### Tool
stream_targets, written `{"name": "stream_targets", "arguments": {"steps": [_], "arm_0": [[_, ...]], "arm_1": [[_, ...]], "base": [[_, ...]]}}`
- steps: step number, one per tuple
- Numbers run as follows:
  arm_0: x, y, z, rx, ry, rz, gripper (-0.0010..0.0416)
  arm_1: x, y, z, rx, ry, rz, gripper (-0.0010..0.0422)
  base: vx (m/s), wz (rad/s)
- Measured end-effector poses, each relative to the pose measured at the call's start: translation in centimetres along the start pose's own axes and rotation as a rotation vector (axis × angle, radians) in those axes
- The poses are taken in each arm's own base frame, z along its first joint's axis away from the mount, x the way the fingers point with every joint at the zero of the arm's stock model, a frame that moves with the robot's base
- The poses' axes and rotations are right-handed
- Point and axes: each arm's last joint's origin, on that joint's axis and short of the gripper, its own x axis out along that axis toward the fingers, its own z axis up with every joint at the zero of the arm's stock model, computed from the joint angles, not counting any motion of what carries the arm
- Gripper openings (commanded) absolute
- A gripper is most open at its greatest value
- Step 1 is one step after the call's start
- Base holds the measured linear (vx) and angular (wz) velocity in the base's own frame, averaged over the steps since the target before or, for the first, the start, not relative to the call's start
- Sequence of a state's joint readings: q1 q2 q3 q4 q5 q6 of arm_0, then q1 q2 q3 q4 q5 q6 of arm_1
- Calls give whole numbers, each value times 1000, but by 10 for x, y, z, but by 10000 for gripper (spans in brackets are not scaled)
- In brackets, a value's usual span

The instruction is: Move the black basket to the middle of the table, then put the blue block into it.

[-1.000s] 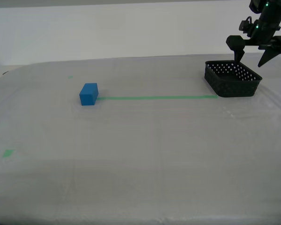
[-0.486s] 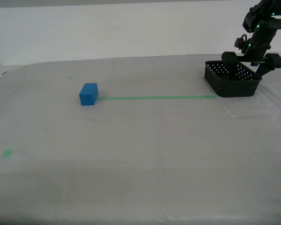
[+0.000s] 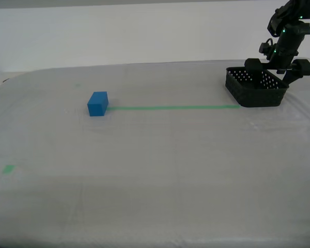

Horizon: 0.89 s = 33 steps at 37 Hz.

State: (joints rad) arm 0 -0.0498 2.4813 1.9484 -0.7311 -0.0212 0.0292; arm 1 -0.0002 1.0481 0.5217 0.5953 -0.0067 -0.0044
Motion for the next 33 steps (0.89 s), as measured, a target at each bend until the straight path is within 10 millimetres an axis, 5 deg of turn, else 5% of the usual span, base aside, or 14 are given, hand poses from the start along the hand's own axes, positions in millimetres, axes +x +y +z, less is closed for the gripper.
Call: {"name": "stream_targets", "arguments": {"steps": [33], "arm_0": [[0, 2, 0, 17, 4, -11, 26]], "arm_1": [[0, 0, 0, 0, 0, 0, 0]], "base": [[0, 0]]}}
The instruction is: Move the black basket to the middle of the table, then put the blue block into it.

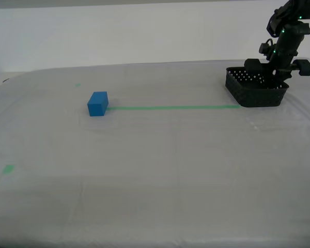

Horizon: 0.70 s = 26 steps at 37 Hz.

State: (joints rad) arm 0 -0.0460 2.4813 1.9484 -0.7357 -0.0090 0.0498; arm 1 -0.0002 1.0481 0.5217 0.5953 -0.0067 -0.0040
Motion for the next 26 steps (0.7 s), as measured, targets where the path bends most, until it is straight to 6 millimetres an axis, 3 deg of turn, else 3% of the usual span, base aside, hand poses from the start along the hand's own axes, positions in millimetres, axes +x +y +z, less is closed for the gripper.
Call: {"name": "stream_targets", "arguments": {"steps": [4, 26], "arm_0": [[0, 0, 0, 0, 2, 1, -5], [-10, 4, 0, -5, 13, 2, -1]], "arm_1": [[0, 0, 0, 0, 0, 0, 0], [0, 0, 0, 0, -1, 0, 0]], "base": [[0, 0], [0, 0]]}}
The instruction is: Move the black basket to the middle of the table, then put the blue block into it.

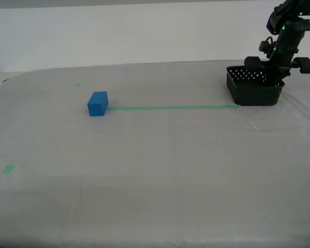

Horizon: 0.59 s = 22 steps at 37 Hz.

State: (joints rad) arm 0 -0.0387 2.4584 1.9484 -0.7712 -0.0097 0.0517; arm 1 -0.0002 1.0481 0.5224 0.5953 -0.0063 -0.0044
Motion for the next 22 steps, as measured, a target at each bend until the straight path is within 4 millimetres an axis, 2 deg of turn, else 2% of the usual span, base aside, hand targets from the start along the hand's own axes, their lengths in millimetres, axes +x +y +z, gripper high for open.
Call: {"name": "stream_targets", "arguments": {"steps": [8, 22], "arm_0": [[-19, 2, 2, -2, -9, 23, -1], [-70, 8, 2, -14, -29, 29, -1]], "arm_1": [[0, 0, 0, 0, 0, 0, 0], [0, 0, 0, 0, 0, 0, 0]], "base": [[0, 0], [0, 0]]}}
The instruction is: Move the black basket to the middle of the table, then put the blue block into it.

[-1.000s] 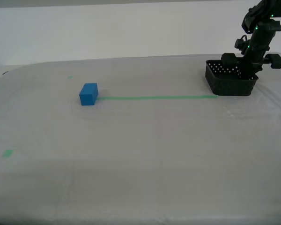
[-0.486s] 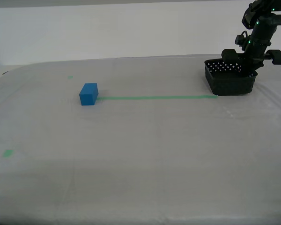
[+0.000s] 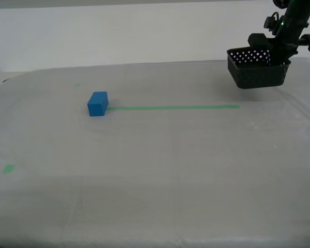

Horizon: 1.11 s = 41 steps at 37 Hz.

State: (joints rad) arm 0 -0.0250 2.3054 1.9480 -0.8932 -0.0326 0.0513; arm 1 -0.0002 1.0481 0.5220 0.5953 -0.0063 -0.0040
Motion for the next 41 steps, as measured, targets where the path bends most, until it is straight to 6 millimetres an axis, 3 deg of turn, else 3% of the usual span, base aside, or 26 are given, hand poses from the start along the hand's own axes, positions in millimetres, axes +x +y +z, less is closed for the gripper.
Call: {"name": "stream_targets", "arguments": {"steps": [23, 30, 41], "arm_0": [[-108, 12, -7, 3, -127, 12, -1], [-127, 13, -14, 9, -118, 12, -1], [-142, 21, -22, 8, -97, 19, -1]], "arm_1": [[0, 0, 0, 0, 0, 0, 0], [0, 0, 0, 0, 0, 0, 0], [0, 0, 0, 0, 0, 0, 0]], "base": [[0, 0], [0, 0], [0, 0]]}}
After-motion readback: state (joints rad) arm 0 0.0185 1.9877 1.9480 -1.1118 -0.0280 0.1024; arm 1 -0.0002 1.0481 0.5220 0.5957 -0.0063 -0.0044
